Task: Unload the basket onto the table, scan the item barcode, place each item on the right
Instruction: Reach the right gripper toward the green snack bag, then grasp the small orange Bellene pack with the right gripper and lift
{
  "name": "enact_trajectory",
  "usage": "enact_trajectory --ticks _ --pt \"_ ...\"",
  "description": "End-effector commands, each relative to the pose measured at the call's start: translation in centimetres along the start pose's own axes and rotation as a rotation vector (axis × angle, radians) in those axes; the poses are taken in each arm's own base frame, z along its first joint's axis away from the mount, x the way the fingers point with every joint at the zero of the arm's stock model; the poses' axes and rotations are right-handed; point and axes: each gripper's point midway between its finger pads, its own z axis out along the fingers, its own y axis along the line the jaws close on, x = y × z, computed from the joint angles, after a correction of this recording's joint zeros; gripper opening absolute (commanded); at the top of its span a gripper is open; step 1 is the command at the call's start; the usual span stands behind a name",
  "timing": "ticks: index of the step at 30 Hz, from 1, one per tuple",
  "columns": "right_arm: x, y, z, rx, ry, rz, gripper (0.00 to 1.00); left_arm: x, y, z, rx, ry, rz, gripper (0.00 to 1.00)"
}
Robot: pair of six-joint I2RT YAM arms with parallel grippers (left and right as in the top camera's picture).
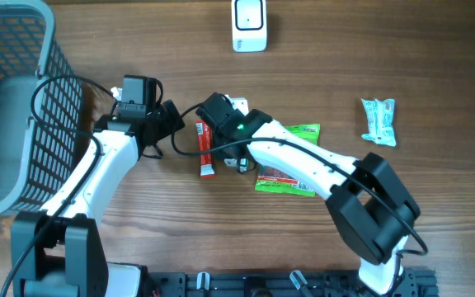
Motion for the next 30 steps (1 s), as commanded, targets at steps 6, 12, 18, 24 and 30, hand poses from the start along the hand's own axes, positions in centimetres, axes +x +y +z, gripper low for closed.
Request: enact_trajectory --ticks 6,12,18,24,30 --pt "-0.9 0.5 -0.8 -0.02 -0.025 0.012 0.3 -0.2 -0.2 -0.3 0.014 -0.002 -0.018 1.0" --pt "-2.6 1.1 -4.6 -0.131 -0.064 -0.012 0.29 -0.2 -0.2 -0.3 0.014 -0.002 -0.018 1.0" --pt "-4.4 -1.3 -8.9 -0.294 -0.038 0.009 0.3 -0.2 -0.2 -0.3 0.014 -0.002 -0.018 1.0" --pt "-5.2 -8.2 -8.7 -0.286 0.039 0.07 0.29 -0.1 -0.2 -0.3 0.014 -0.002 -0.018 1.0" --pt "-4.7 -19.7 -8.0 -0.03 0.09 0.228 0.25 -0.1 -0.1 -0.3 0.013 0.0 -0.017 1.0"
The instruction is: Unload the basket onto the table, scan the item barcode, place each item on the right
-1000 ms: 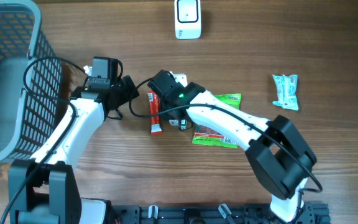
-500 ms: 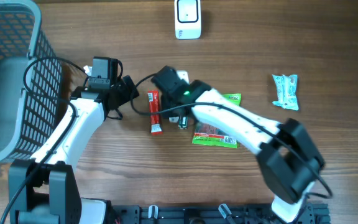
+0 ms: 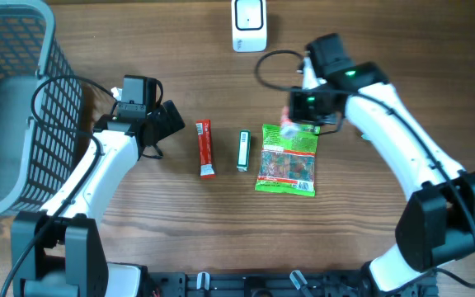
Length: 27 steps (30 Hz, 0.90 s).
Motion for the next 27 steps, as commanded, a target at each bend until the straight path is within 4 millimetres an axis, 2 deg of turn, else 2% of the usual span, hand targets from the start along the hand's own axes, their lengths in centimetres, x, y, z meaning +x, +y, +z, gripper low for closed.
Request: enact_trajectory --ticks 1,3,6,12,15,19,22,27 --pt "-0.6 -6.4 -1.5 0.187 -0.018 0.058 0.25 -0.2 -0.1 -0.3 0.012 -0.004 -0.018 1.0" --pt "-0.3 -8.8 -2.0 0.273 -0.009 0.088 0.26 -0.2 -0.2 -0.3 0.013 -0.004 -0.018 1.0" --pt "0.2 -10.9 -1.8 0.366 -0.003 0.097 0.27 -0.2 -0.2 -0.3 0.013 -0.004 -0.018 1.0" --pt "1.7 -12.3 1.4 0.375 0.001 0.095 0.27 -0.2 -0.1 -0.3 0.012 -0.004 -0.018 1.0" --pt "3.7 -10.8 4.0 0.242 0.057 0.102 0.27 -0.2 -0.1 -0.3 0.012 -0.004 -0.018 1.0" --pt "5.0 -9.5 5.1 0.141 0.097 0.094 0.26 -0.2 -0.2 -0.3 0.013 -0.004 -0.018 1.0" --pt "5.2 -7.8 5.3 0.041 0.116 0.066 0.27 -0.2 -0.2 -0.3 0.013 -0.004 -0.018 1.0" --pt "4.3 -6.3 5.3 -0.043 0.09 0.027 0.27 -0.2 -0.2 -0.3 0.013 -0.004 -0.018 1.0"
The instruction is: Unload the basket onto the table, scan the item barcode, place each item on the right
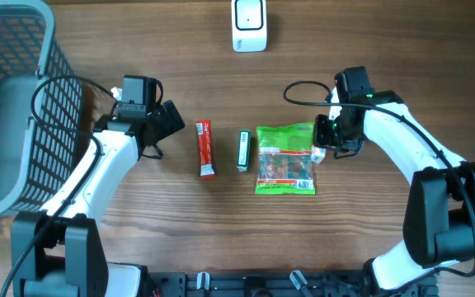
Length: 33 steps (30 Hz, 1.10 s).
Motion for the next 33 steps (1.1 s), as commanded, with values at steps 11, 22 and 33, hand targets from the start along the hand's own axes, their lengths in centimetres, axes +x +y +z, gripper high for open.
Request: enact_trajectory --ticks 11,22,33 --pt "-1.2 -1.5 -0.2 0.097 -0.06 -0.099 0.33 -0.2 -0.2 -0.3 0.013 -0.004 -0.018 1.0" --pt "-2.6 -3.8 -1.3 0.258 -0.106 -0.173 0.47 0.0 -0.5 -0.3 0.033 0.006 -0.018 1.0" --pt "-2.6 0.7 -2.0 0.022 -0.077 -0.179 0.7 -0.1 -0.5 -0.3 0.034 0.005 -0.018 1.0"
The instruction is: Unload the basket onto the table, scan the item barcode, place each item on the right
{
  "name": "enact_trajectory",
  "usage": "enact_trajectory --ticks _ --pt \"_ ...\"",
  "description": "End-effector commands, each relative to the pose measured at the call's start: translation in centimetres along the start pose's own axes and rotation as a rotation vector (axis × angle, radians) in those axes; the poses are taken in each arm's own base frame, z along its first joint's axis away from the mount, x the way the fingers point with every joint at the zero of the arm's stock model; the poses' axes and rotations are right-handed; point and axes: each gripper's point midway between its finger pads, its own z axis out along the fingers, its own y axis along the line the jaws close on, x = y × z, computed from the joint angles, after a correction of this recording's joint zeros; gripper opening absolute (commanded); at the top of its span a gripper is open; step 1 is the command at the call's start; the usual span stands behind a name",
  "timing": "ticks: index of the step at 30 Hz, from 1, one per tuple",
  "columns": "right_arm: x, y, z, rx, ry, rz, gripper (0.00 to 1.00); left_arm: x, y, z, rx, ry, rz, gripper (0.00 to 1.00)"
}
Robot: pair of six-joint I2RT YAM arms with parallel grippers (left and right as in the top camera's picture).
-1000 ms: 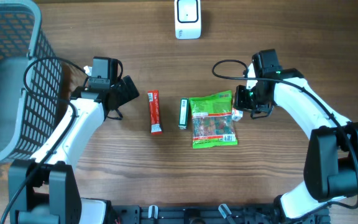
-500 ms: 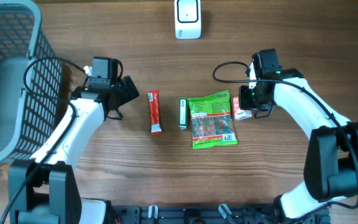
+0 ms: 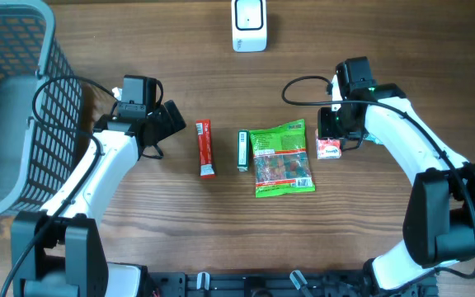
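Note:
The white barcode scanner (image 3: 248,25) stands at the far middle edge. A red stick packet (image 3: 205,148), a slim green packet (image 3: 242,151) and a green snack bag (image 3: 281,159) lie in a row at mid-table. A small red-and-white packet (image 3: 328,148) lies just right of the bag. My right gripper (image 3: 331,137) points down at its far edge; the overhead view hides whether the fingers grip it. My left gripper (image 3: 171,120) stands open, empty, left of the red stick.
A grey mesh basket (image 3: 48,49) fills the left side of the table, next to my left arm. Black cables loop from both wrists over the tabletop.
The right gripper has shifted slightly away from the bag. The small red-and-white packet now shows flat on the table. The snack bag sits further left and is turned, touching the slim green packet.
The right gripper was first down among the items beside the red stick. Then it was at the bag's far right corner with something small, then at the bag's right edge. Now the small packet lies right of the bag. The left arm stayed still.

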Motion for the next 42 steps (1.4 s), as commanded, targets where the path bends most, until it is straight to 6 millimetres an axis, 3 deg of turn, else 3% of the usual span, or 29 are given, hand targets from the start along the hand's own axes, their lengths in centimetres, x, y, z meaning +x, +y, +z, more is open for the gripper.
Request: enact_trajectory --ticks 1,2,5,7,8,9,13,17,23,28,29,30,31,35,38,42 --pt "-0.4 2.1 -0.7 -0.11 -0.008 -0.022 0.93 -0.3 -0.2 -0.3 0.014 -0.007 -0.017 1.0" --pt "-0.5 2.4 -0.7 -0.124 -0.009 -0.024 1.0 -0.3 -0.2 -0.3 0.014 -0.007 -0.018 1.0" --pt "-0.5 3.3 -0.7 -0.177 -0.01 -0.027 1.0 -0.3 -0.2 -0.3 0.014 -0.007 -0.017 1.0" --pt "-0.5 3.3 -0.7 -0.177 -0.009 -0.021 0.63 -0.3 -0.2 -0.3 0.014 -0.007 -0.018 1.0" --pt "-0.5 3.2 -0.7 -0.176 -0.008 -0.009 0.52 -0.3 -0.2 -0.3 0.014 -0.007 -0.017 1.0" --pt "-0.5 2.9 -0.7 -0.157 -0.007 0.027 0.49 -0.3 -0.2 -0.3 0.014 -0.007 -0.017 1.0" --pt "-0.4 1.5 -0.5 -0.062 -0.008 0.064 0.48 -0.3 -0.2 -0.3 0.014 -0.007 -0.018 1.0" --pt "0.0 1.3 -0.4 0.044 -0.014 0.031 0.44 -0.3 -0.2 -0.3 0.015 -0.008 -0.017 1.0" --pt "0.0 2.2 -2.3 0.11 -0.071 0.017 0.45 -0.3 -0.3 -0.3 0.017 -0.011 -0.017 1.0" --pt "-0.2 0.7 -4.2 0.198 -0.122 0.055 0.44 -0.3 -0.3 -0.3 0.017 -0.011 -0.017 1.0" --pt "-0.4 0.7 -4.2 0.195 -0.128 0.041 0.49 -0.3 -0.3 -0.3 0.016 -0.01 -0.018 1.0" --pt "-0.5 0.8 -4.1 0.191 -0.133 0.04 0.89 -0.3 -0.3 -0.3 0.016 -0.01 -0.017 1.0" --pt "-0.7 0.9 -4.2 0.188 -0.141 0.04 1.0 -0.3 -0.3 -0.3 0.016 -0.01 -0.017 1.0" --pt "-0.8 1.1 -4.1 0.174 -0.144 0.043 0.99 -0.3 -0.3 -0.3 0.016 -0.01 -0.017 1.0" --pt "-0.3 1.5 -3.8 0.151 -0.121 0.046 0.69 -0.3 -0.3 -0.3 0.016 -0.01 -0.018 1.0" --pt "1.1 1.1 -2.6 0.158 -0.09 0.065 0.54 -0.3 -0.3 -0.3 0.017 -0.01 -0.017 1.0"
